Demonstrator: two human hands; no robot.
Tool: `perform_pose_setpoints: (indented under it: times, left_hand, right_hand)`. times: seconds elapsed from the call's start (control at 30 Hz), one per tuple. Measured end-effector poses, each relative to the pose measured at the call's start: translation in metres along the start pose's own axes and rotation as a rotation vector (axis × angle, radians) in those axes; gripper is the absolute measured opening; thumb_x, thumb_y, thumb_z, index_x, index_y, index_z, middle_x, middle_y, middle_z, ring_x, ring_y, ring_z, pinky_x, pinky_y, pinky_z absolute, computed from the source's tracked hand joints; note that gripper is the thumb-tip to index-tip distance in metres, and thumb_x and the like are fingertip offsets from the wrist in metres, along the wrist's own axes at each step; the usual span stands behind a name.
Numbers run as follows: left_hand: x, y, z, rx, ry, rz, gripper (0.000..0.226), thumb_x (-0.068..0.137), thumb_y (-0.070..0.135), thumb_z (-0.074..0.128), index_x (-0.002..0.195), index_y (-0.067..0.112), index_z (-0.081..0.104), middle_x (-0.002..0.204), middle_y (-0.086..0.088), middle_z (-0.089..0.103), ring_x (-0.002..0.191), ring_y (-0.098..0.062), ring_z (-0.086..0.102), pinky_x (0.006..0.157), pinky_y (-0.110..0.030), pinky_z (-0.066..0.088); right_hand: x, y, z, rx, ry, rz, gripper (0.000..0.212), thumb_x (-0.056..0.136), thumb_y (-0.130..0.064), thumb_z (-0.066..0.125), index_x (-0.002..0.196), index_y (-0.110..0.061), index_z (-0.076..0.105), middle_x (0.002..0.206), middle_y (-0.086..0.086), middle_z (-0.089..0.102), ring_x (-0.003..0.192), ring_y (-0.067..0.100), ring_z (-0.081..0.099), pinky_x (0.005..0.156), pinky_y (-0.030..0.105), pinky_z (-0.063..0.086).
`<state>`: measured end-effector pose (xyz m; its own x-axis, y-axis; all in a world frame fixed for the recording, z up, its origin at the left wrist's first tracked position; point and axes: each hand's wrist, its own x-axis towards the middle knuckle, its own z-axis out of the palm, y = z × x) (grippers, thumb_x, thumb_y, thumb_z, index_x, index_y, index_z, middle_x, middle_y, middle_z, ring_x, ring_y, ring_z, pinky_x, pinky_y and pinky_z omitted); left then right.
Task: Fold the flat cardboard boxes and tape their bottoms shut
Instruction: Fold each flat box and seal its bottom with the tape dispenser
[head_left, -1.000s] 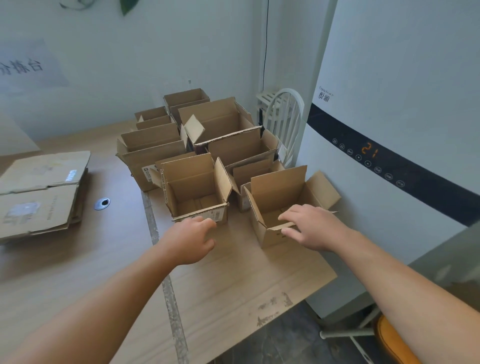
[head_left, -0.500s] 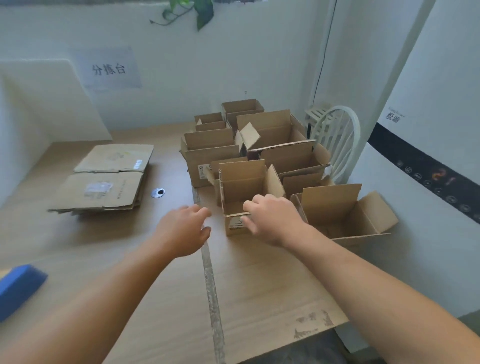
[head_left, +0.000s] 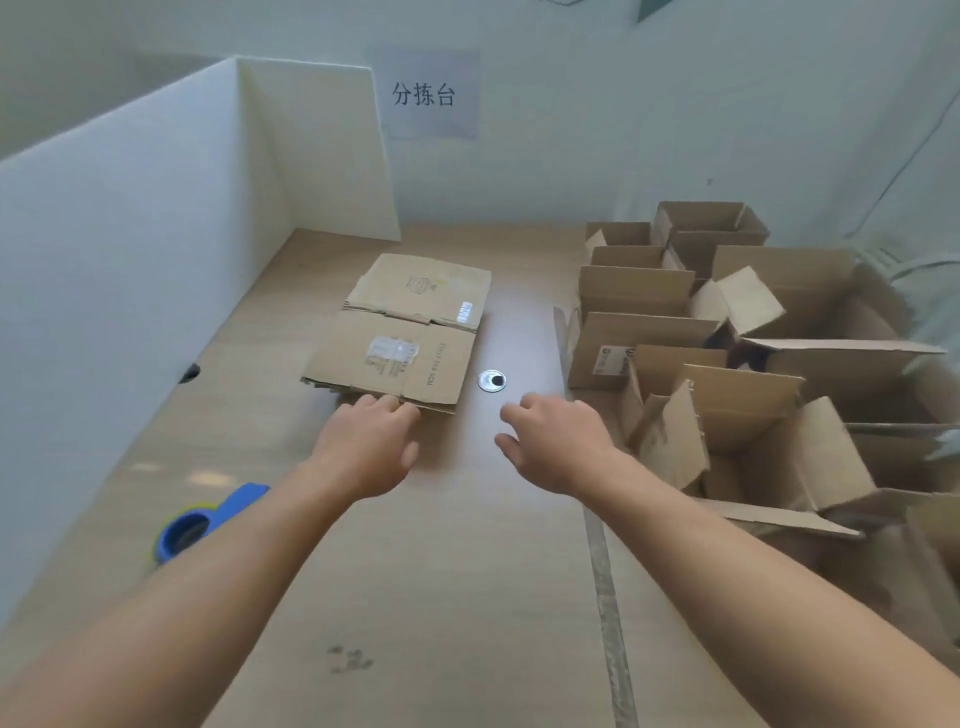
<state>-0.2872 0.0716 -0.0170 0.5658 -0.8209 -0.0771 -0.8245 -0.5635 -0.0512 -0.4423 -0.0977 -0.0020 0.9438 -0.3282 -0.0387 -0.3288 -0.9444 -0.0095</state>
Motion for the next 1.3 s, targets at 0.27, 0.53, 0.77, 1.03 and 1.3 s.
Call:
perform_pose_setpoints:
  times: [0.27, 0.53, 0.77, 1.03, 1.3]
  left_hand:
    - [0.109, -0.083, 0.057, 0.001, 0.03, 0.084, 0.043, 0.09, 0.03, 0.056, 0.131, 0.021, 0.05, 0.132, -0.002, 0.051, 0.122, -0.026, 0.048, 0.092, -0.034, 0.04]
    - [0.163, -0.097, 0.107, 0.025, 0.01, 0.195, 0.065, 0.064, 0.011, 0.076, 0.126, 0.017, 0.055, 0.124, -0.011, 0.055, 0.111, -0.036, 0.053, 0.077, -0.043, 0.049]
    - [0.153, -0.1, 0.063, -0.125, 0.384, 0.264, 0.023, 0.082, 0.015, 0.053, 0.102, 0.012, 0.065, 0.105, -0.01, 0.065, 0.088, -0.036, 0.062, 0.066, -0.043, 0.049]
    - [0.091, -0.098, -0.042, -0.282, 0.707, 0.24, 0.02, 0.094, 0.017, 0.053, 0.105, 0.012, 0.069, 0.096, -0.008, 0.068, 0.08, -0.037, 0.064, 0.061, -0.041, 0.054]
    - [-0.009, -0.088, -0.102, -0.663, 0.808, -0.013, 0.02, 0.093, 0.011, 0.056, 0.109, 0.009, 0.068, 0.089, 0.002, 0.062, 0.076, -0.005, 0.048, 0.069, -0.003, 0.035]
  right_hand:
    - [0.105, -0.032, 0.041, 0.093, -0.103, 0.145, 0.037, 0.102, -0.047, 0.037, 0.125, -0.023, 0.054, 0.117, 0.002, 0.058, 0.107, 0.028, 0.055, 0.076, 0.036, 0.042]
    - [0.106, -0.026, 0.084, 0.334, -0.229, 0.343, 0.042, 0.101, -0.048, 0.04, 0.138, -0.03, 0.047, 0.134, -0.004, 0.052, 0.124, 0.023, 0.049, 0.091, 0.038, 0.046]
    - [0.094, -0.016, 0.091, 0.514, -0.182, 0.376, 0.042, 0.1, -0.046, 0.046, 0.137, -0.028, 0.05, 0.137, -0.004, 0.051, 0.125, 0.019, 0.049, 0.101, 0.041, 0.044]
    - [0.072, -0.023, 0.05, 0.799, 0.009, 0.359, 0.042, 0.099, -0.039, 0.054, 0.138, -0.023, 0.053, 0.136, 0.003, 0.054, 0.12, 0.018, 0.054, 0.102, 0.034, 0.041]
    - [0.033, -0.013, 0.021, 1.236, 0.193, 0.524, 0.052, 0.096, -0.039, 0.06, 0.145, -0.027, 0.043, 0.143, 0.002, 0.047, 0.124, 0.019, 0.051, 0.103, 0.043, 0.046]
